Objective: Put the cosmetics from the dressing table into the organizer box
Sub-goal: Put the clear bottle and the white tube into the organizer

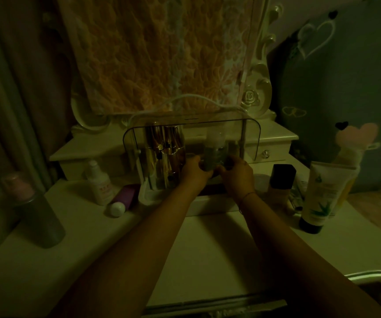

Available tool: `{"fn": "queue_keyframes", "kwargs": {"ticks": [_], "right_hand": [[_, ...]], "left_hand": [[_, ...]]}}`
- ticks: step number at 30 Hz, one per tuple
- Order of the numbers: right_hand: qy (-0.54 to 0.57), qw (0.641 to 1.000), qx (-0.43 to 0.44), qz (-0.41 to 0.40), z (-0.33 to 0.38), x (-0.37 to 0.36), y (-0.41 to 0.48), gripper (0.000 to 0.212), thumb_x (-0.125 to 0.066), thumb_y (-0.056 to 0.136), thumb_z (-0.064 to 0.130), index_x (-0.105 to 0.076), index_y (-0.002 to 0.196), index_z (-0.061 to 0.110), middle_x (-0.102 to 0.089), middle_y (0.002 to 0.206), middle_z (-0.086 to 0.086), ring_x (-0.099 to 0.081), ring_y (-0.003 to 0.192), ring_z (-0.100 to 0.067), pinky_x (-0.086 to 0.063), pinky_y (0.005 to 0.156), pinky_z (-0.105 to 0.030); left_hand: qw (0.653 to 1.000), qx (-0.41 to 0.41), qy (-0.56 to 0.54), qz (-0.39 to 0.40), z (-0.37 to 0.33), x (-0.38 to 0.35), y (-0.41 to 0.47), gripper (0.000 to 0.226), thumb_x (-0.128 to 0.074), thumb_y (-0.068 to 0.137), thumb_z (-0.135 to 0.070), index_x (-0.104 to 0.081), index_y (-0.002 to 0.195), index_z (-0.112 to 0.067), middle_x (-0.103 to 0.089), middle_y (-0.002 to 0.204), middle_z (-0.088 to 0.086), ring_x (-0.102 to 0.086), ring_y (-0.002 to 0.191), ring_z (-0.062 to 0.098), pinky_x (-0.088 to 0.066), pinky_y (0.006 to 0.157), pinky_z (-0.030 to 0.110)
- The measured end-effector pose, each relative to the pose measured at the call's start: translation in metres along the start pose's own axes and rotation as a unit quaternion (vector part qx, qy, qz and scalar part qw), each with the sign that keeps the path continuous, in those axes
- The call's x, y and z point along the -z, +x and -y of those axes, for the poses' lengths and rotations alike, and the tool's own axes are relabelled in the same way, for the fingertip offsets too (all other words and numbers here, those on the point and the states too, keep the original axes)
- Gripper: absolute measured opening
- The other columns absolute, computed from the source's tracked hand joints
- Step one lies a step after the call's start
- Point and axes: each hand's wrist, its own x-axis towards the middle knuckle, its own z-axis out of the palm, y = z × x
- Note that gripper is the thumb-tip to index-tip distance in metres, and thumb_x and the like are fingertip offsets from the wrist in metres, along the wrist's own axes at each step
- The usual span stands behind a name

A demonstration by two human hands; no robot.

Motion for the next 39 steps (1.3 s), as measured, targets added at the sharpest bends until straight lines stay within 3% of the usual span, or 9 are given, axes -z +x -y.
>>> {"fn": "queue_keyframes", "kwargs": {"ticks": [11,20,25,29,33,37,39], "right_hand": [[-0.016,0.998,-0.028,-0.060,-0.001,-0.008,-0.002,0.028,-0.059,0.087,0.011,-0.059,0.114,0.005,-0.066,0.109,-0.016,-0.062,0.101,-0.029,-0.050,0.079,-0.034],[-0.036,0.996,-0.044,-0.072,0.001,-0.008,-0.002,0.030,-0.059,0.087,0.017,-0.058,0.114,0.003,-0.065,0.111,-0.017,-0.061,0.104,-0.031,-0.047,0.081,-0.035],[-0.022,0.996,-0.026,-0.088,-0.002,-0.009,-0.010,0.019,-0.053,0.089,0.011,-0.058,0.107,0.006,-0.065,0.106,-0.015,-0.062,0.096,-0.028,-0.042,0.069,-0.028],[0.001,0.995,0.015,-0.094,-0.009,0.000,-0.028,0.028,-0.057,0.088,0.014,-0.057,0.116,0.008,-0.060,0.116,-0.013,-0.058,0.105,-0.026,-0.040,0.079,-0.024],[0.008,0.993,0.070,-0.100,-0.015,0.018,-0.055,0.027,-0.059,0.087,0.012,-0.058,0.114,0.006,-0.062,0.111,-0.013,-0.059,0.103,-0.024,-0.041,0.082,-0.022],[0.035,0.994,0.078,-0.068,-0.019,0.038,-0.080,0.034,-0.058,0.089,0.013,-0.055,0.122,0.006,-0.062,0.117,-0.011,-0.059,0.107,-0.022,-0.049,0.092,-0.029],[0.061,0.992,0.092,-0.063,-0.021,0.049,-0.094,0.033,-0.059,0.088,0.013,-0.056,0.120,0.008,-0.062,0.114,-0.006,-0.060,0.104,-0.016,-0.047,0.088,-0.014]], "left_hand": [[1.000,-0.018,0.026,-0.002,0.001,0.000,0.001,0.046,-0.071,0.078,-0.011,-0.057,0.121,-0.010,-0.063,0.120,0.014,-0.058,0.111,0.029,-0.049,0.095,0.049],[0.999,-0.005,0.032,-0.004,-0.001,0.001,-0.004,0.044,-0.067,0.081,-0.009,-0.056,0.123,-0.011,-0.061,0.122,0.015,-0.057,0.112,0.030,-0.049,0.095,0.049],[0.998,-0.016,0.054,0.019,-0.003,0.002,-0.011,0.043,-0.061,0.083,-0.003,-0.054,0.125,-0.012,-0.060,0.123,0.015,-0.056,0.114,0.030,-0.047,0.097,0.046],[0.995,-0.008,0.090,0.040,-0.005,0.001,-0.016,0.039,-0.056,0.085,0.000,-0.054,0.122,-0.012,-0.060,0.120,0.015,-0.056,0.109,0.030,-0.047,0.096,0.048],[0.994,0.007,0.068,0.083,-0.006,-0.003,-0.020,0.033,-0.054,0.088,-0.005,-0.056,0.118,-0.016,-0.061,0.120,0.010,-0.059,0.107,0.026,-0.049,0.095,0.048],[0.993,0.008,0.076,0.093,-0.007,-0.004,-0.020,0.031,-0.054,0.088,-0.010,-0.056,0.118,-0.018,-0.061,0.120,0.009,-0.059,0.105,0.025,-0.048,0.096,0.047],[0.992,-0.003,0.087,0.089,-0.008,-0.003,-0.021,0.037,-0.055,0.088,-0.011,-0.052,0.125,-0.018,-0.058,0.127,0.011,-0.057,0.110,0.025,-0.046,0.098,0.047]]}}
